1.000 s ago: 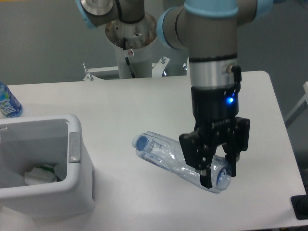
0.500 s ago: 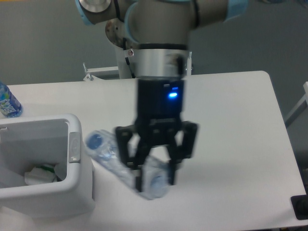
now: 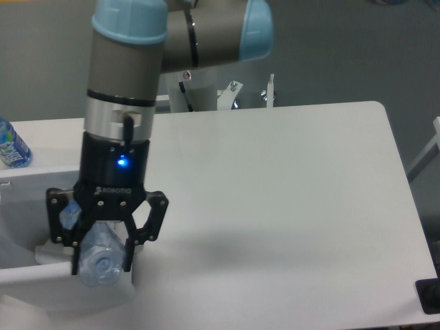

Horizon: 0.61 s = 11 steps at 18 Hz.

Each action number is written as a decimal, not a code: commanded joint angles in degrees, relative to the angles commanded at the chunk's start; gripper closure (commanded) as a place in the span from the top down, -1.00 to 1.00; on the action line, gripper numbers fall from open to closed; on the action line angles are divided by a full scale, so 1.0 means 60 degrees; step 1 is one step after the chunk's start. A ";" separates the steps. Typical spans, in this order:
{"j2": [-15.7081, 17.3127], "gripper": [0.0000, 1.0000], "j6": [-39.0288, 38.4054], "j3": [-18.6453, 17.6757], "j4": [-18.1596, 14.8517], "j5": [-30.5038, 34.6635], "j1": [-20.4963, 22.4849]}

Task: Place the trash in the trash can
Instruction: 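Open the gripper to release the bottle into the bin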

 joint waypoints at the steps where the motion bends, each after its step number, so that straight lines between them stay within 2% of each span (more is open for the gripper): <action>1: 0.0029 1.00 0.0044 0.0000 0.0000 0.0000 0.0000; 4: 0.0088 1.00 0.0409 0.0087 0.0000 0.0044 0.0102; 7: 0.0234 1.00 0.1023 0.0103 -0.0014 0.0306 0.0658; 11: 0.0482 1.00 0.1977 0.0045 -0.0058 0.2178 0.1258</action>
